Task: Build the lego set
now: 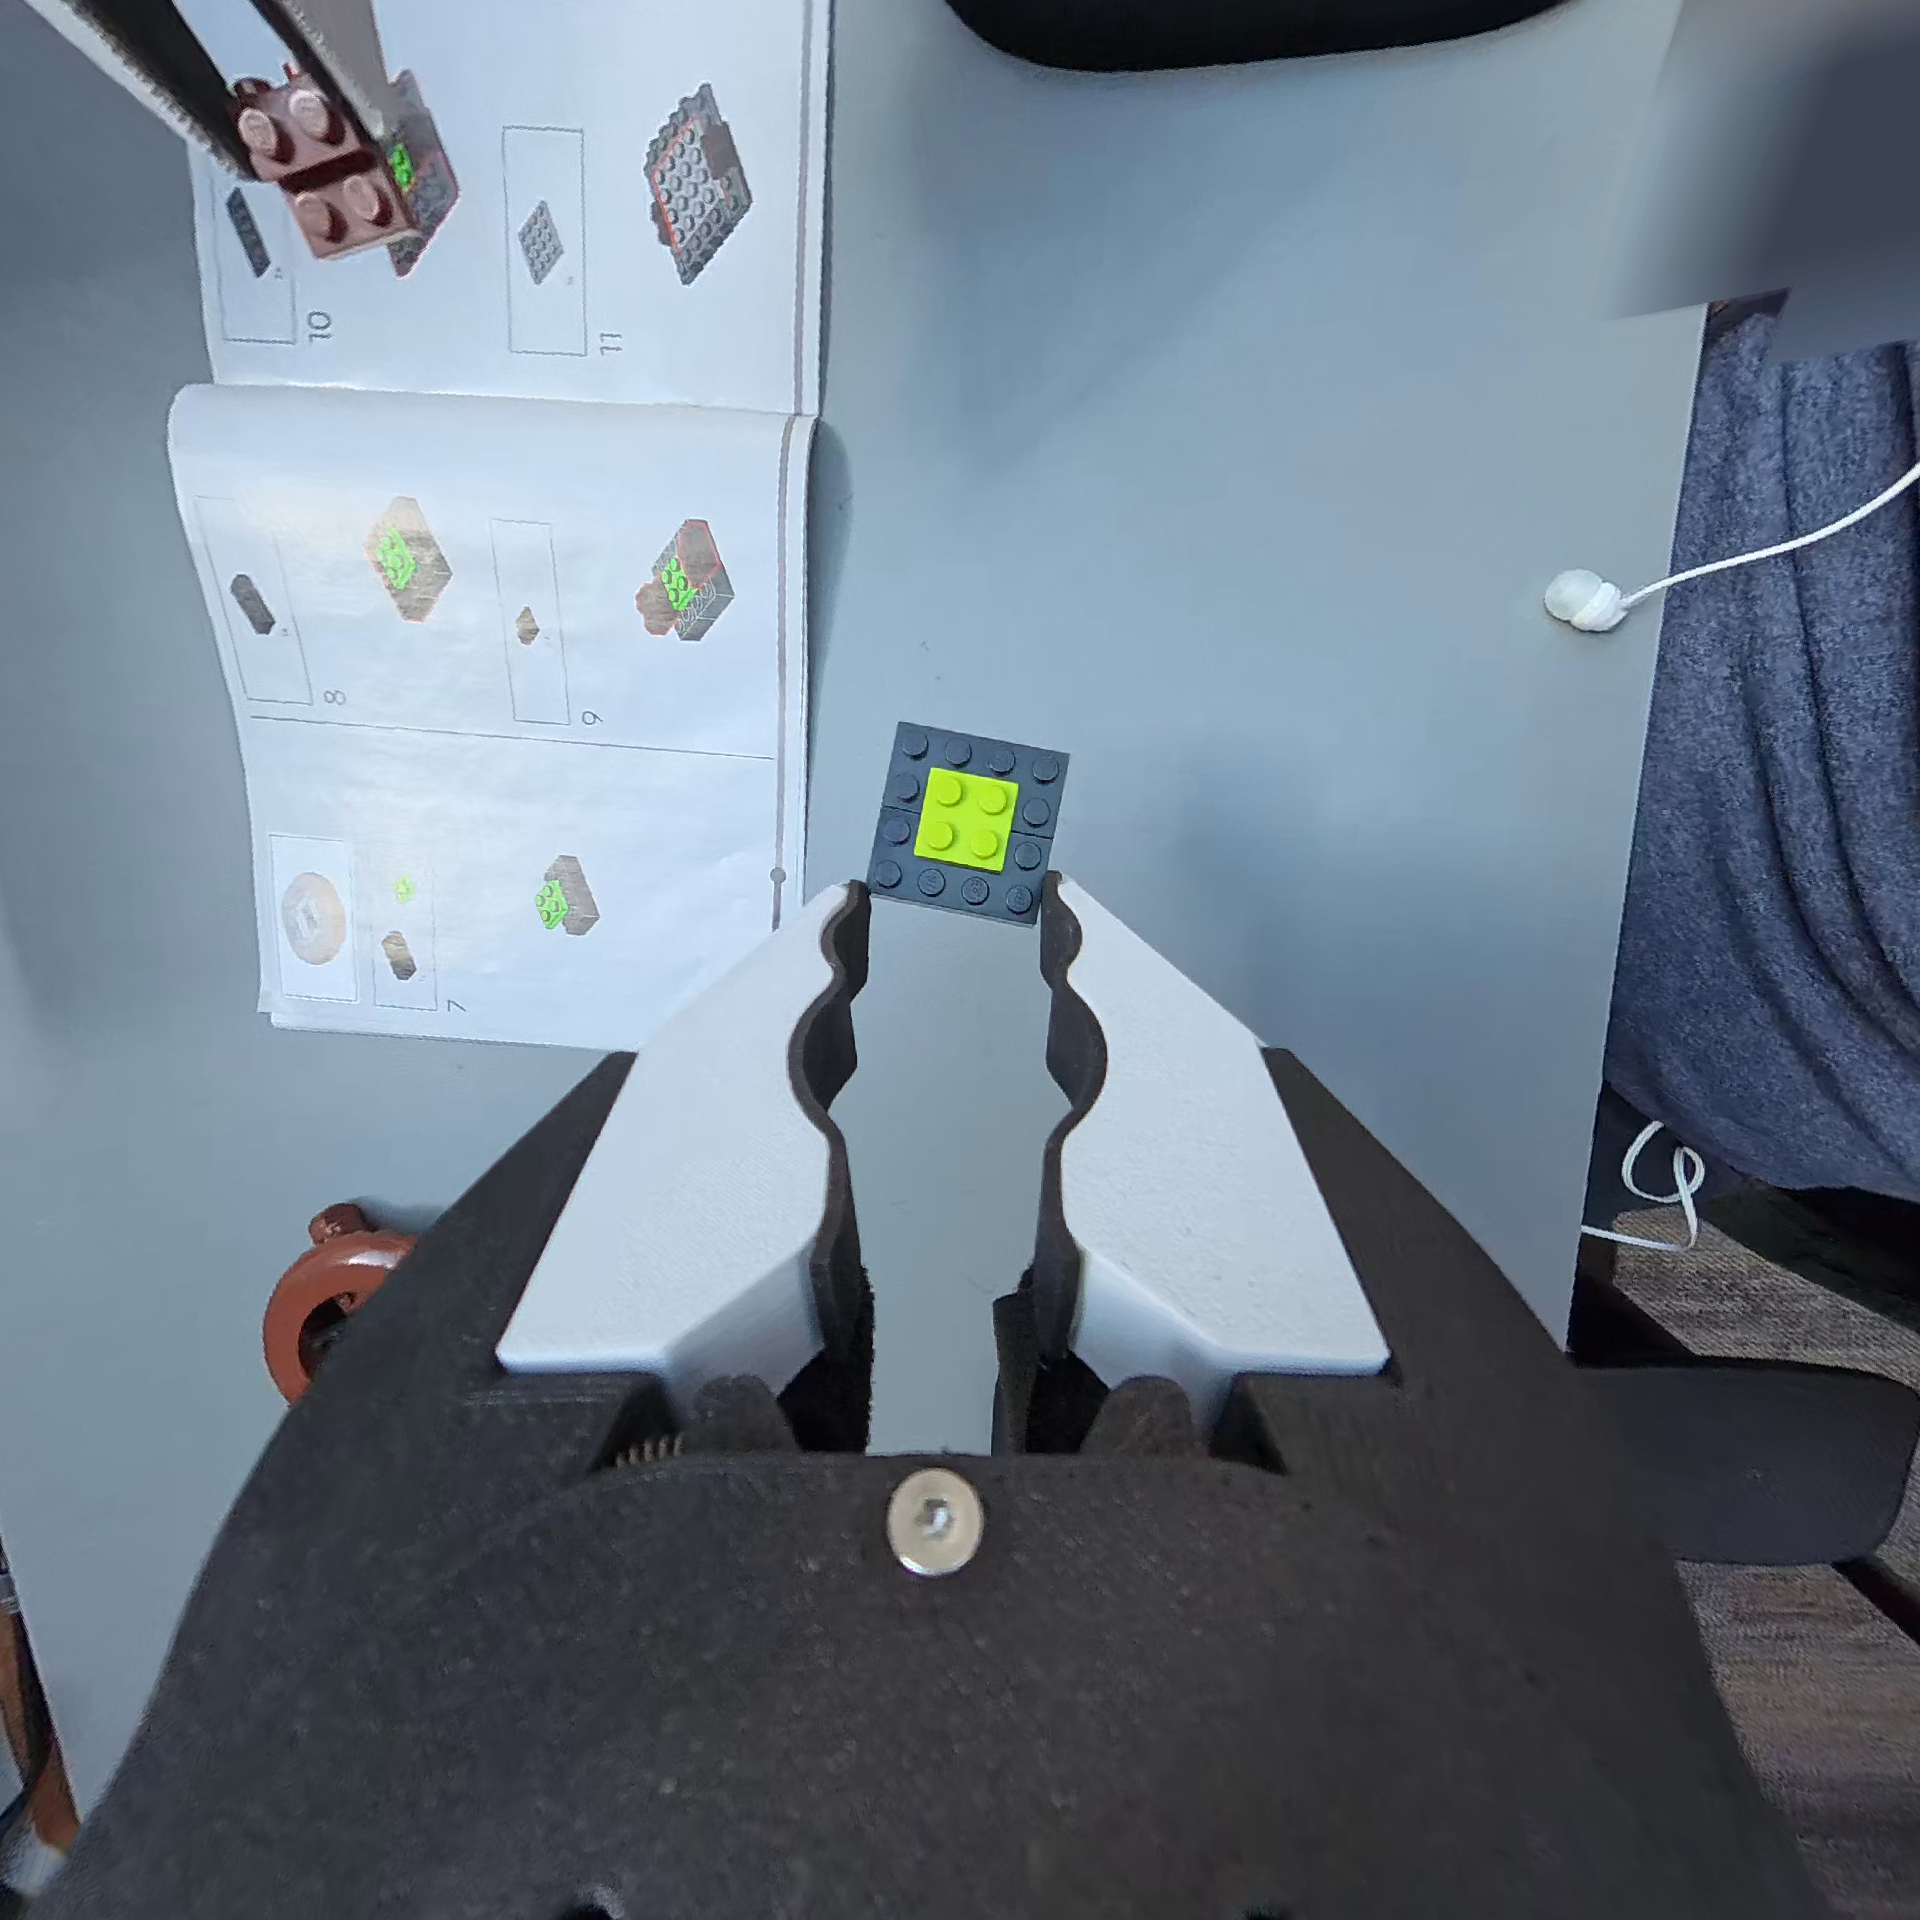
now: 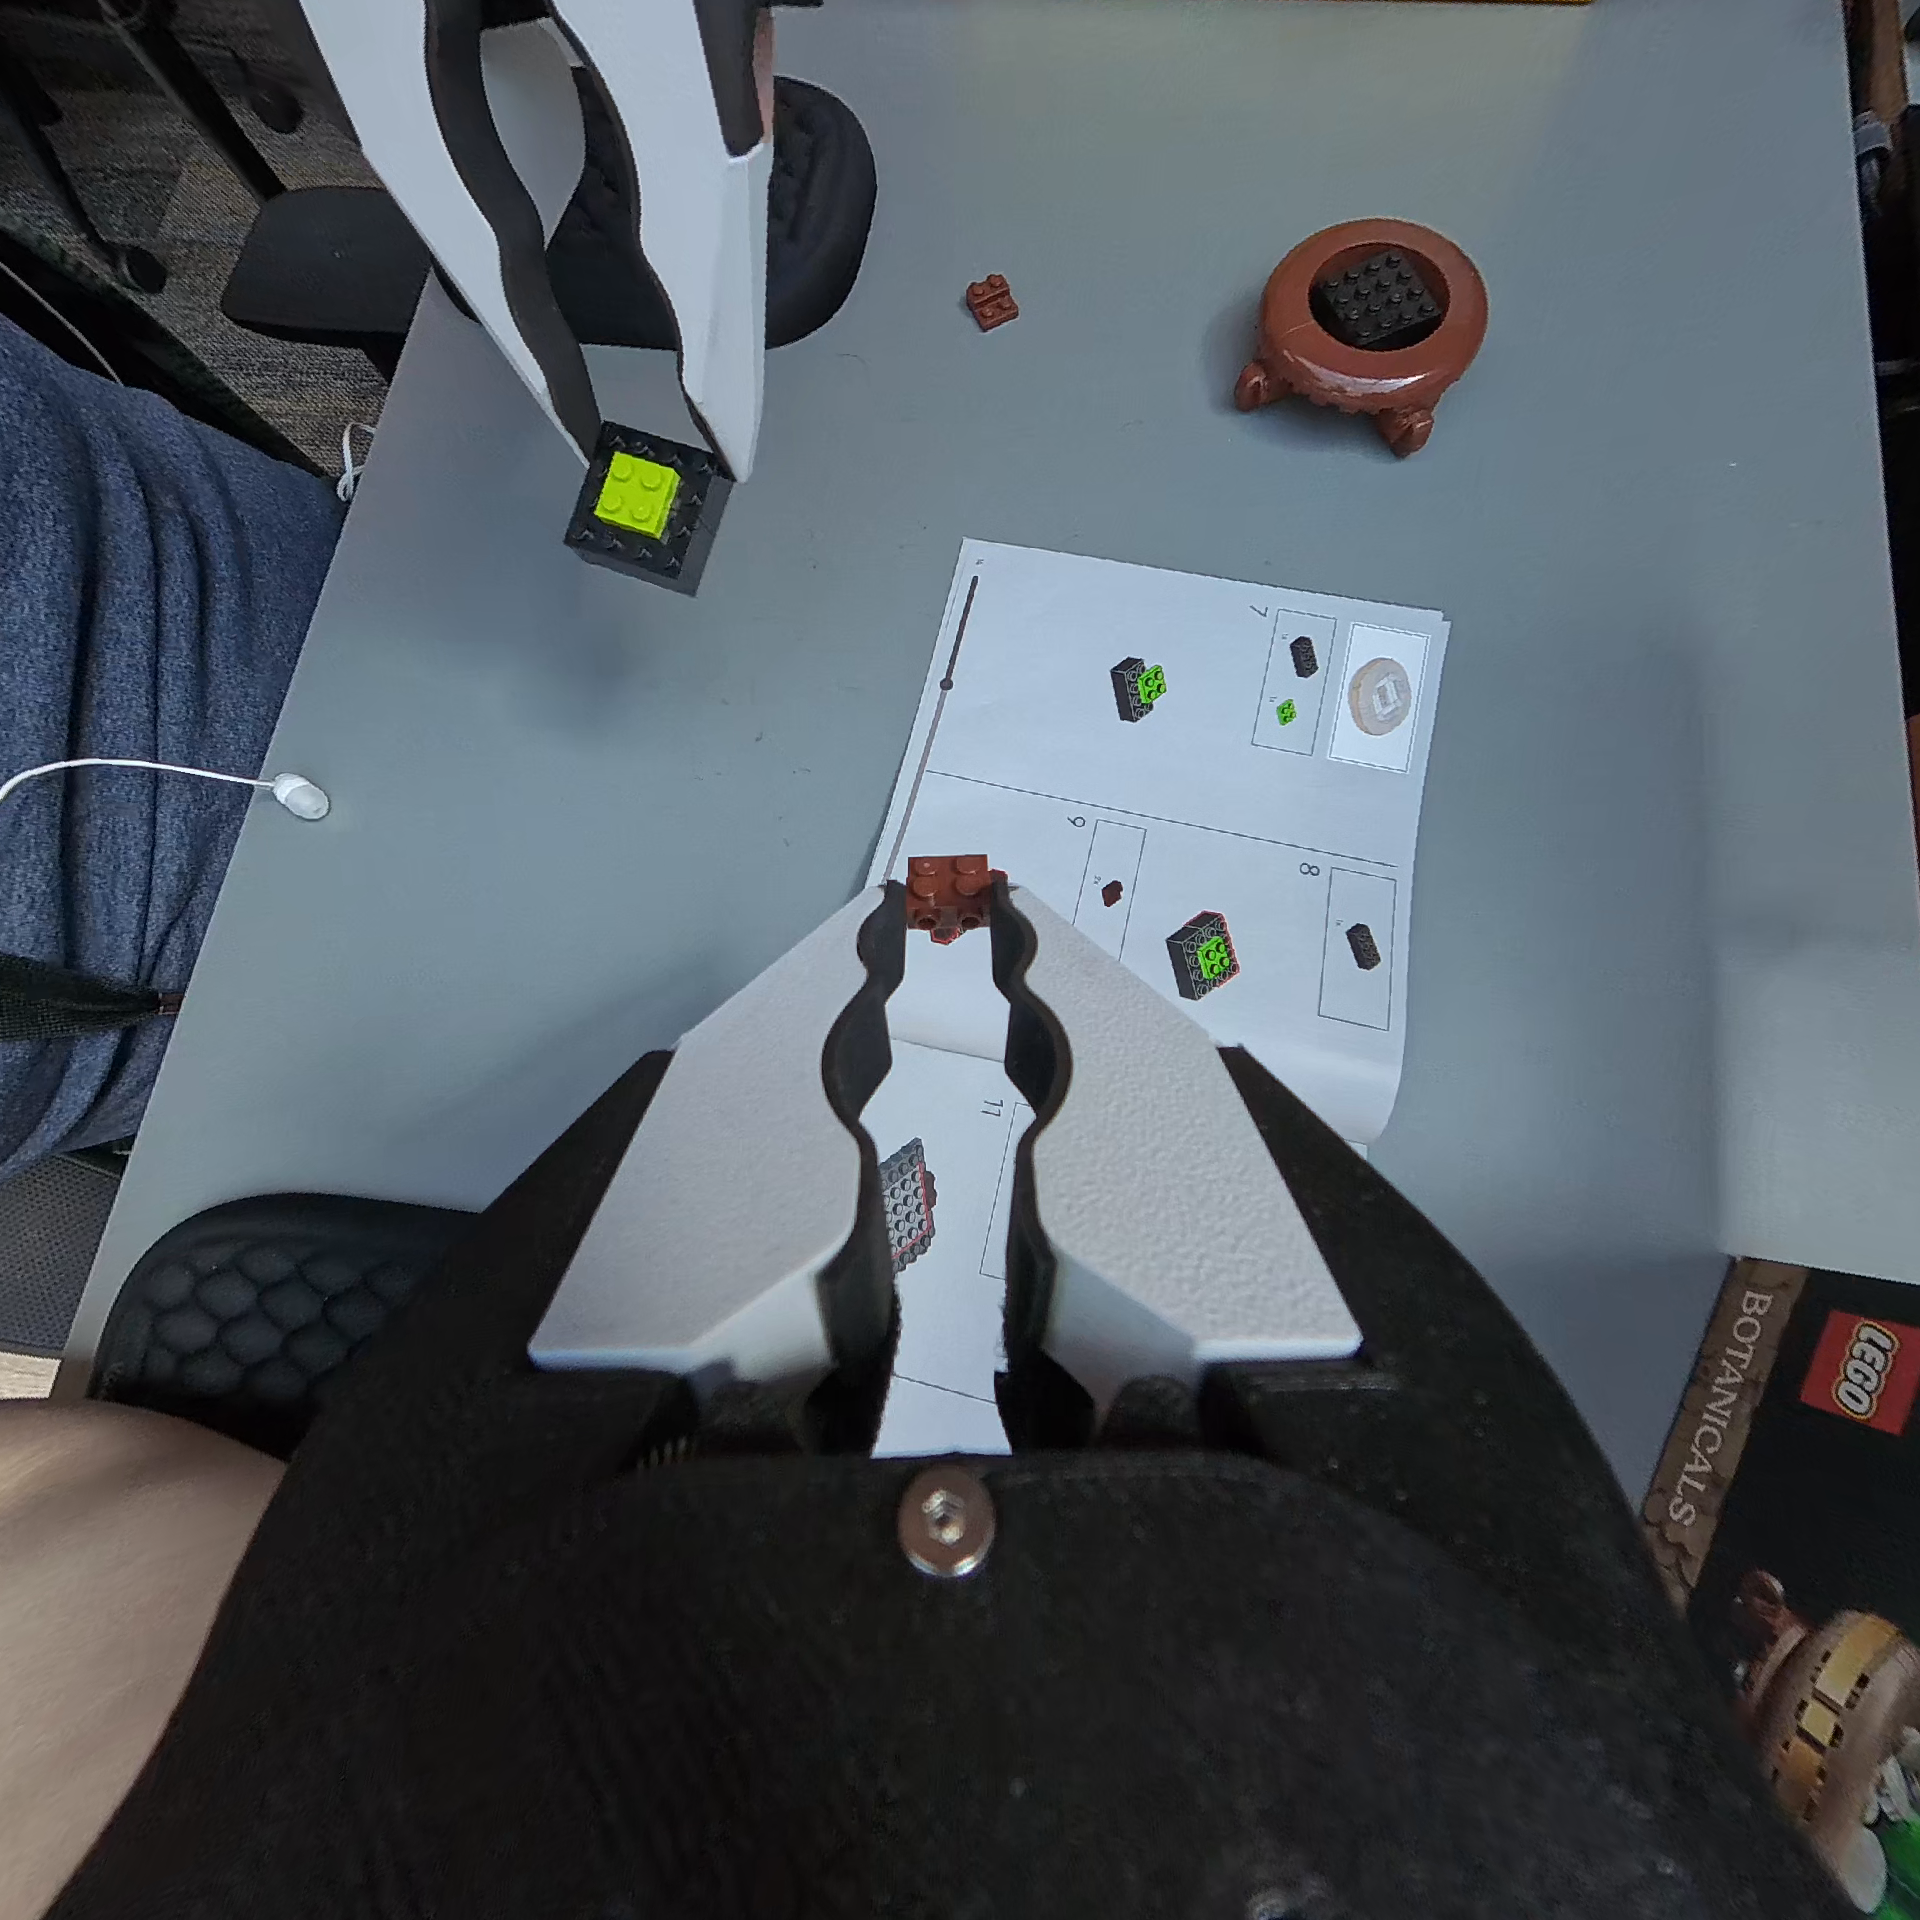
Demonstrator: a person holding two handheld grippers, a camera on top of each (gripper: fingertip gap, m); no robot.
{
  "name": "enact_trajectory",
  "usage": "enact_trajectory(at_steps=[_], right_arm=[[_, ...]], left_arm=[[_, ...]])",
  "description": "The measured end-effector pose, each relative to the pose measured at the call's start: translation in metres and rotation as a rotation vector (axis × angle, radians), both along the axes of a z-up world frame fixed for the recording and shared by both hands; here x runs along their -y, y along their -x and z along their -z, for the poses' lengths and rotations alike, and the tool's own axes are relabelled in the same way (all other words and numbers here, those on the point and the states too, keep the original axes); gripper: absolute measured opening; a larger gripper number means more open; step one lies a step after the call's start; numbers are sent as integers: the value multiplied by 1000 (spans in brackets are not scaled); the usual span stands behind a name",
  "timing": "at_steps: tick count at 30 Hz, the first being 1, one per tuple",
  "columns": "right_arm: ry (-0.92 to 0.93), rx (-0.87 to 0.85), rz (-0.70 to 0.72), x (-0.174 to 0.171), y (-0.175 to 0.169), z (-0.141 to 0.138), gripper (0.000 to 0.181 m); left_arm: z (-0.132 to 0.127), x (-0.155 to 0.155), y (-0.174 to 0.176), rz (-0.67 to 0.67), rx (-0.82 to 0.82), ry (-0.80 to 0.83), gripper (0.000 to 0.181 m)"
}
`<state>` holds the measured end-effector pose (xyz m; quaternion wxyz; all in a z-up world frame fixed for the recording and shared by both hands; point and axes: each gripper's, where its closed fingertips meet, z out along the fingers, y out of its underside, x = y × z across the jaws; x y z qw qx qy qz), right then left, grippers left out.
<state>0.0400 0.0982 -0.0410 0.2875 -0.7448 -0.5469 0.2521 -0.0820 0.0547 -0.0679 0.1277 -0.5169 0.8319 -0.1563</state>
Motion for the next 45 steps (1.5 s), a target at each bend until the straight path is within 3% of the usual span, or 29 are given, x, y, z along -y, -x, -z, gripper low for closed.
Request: enact_trajectory(at_steps=[10,17,29,45], right_arm=[[3,-2,4,-1,-2,0,16],[4,-3,18,-2,-6,1,16],[14,-10,34,-4,-12,3,15],[11,-9,30,-3,-12,2,15]], left_arm=[[2,9,-4,197,-28,37,31],[11,3,-25,332,-89,67,31],[23,-6,-28,337,-138,97,31],[19,-5,-16,305,-131,74,31]])
